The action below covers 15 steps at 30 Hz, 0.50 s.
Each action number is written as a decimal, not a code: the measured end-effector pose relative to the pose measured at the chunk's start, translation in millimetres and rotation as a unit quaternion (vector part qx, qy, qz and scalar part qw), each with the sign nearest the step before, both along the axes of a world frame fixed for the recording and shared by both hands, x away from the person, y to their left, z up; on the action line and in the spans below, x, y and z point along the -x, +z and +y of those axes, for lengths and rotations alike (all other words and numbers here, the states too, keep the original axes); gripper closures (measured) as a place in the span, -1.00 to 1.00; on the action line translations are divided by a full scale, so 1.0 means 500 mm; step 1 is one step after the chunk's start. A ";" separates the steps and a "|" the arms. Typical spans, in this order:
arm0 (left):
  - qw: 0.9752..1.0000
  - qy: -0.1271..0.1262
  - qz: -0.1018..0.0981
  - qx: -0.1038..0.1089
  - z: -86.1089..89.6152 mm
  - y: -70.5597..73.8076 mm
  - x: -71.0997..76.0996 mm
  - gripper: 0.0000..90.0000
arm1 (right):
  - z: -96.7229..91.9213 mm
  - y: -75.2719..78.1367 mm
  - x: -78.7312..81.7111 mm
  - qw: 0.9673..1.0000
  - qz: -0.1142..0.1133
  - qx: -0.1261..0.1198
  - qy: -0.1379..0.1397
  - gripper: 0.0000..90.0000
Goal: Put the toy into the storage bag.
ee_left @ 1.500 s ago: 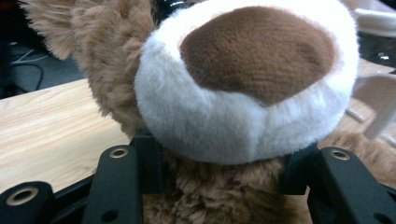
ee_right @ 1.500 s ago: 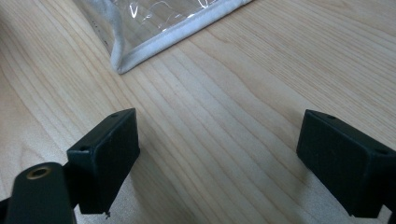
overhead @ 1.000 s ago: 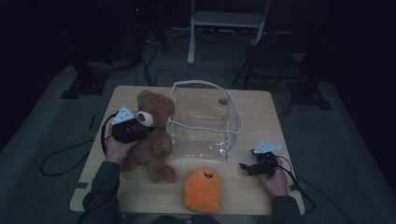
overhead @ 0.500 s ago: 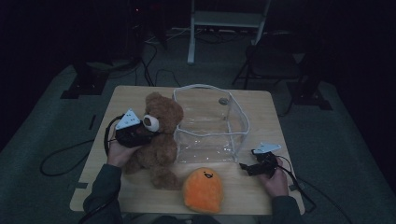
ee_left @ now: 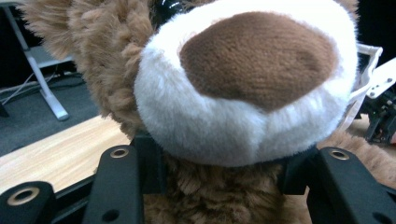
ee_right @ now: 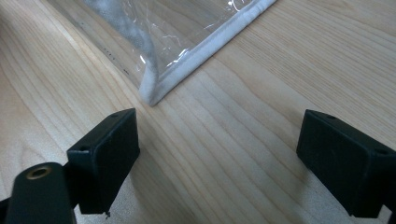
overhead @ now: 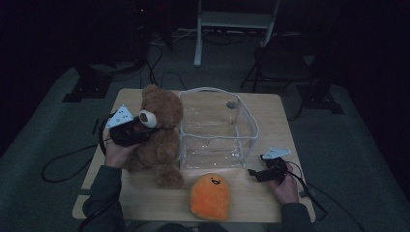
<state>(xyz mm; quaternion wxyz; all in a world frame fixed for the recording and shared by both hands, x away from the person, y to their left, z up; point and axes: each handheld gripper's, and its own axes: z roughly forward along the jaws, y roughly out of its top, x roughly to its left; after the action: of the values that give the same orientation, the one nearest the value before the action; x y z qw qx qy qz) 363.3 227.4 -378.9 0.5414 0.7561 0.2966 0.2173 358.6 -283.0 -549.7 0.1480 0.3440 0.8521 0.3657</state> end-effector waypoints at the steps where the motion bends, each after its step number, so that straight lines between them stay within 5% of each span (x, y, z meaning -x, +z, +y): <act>1: 1.000 0.001 -0.002 0.000 0.000 0.003 0.000 0.07 | 0.000 0.000 0.000 1.000 0.000 0.000 0.000 -0.73; 15: 1.000 0.004 -0.021 0.004 0.004 0.044 -0.008 0.06 | 0.000 0.000 0.000 1.000 0.000 0.000 0.000 -0.73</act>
<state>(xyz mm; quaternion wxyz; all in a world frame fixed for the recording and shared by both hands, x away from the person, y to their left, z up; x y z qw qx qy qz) 367.3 229.5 -356.8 0.5495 0.7480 0.2893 0.2342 358.6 -283.0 -549.7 0.1480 0.3440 0.8521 0.3655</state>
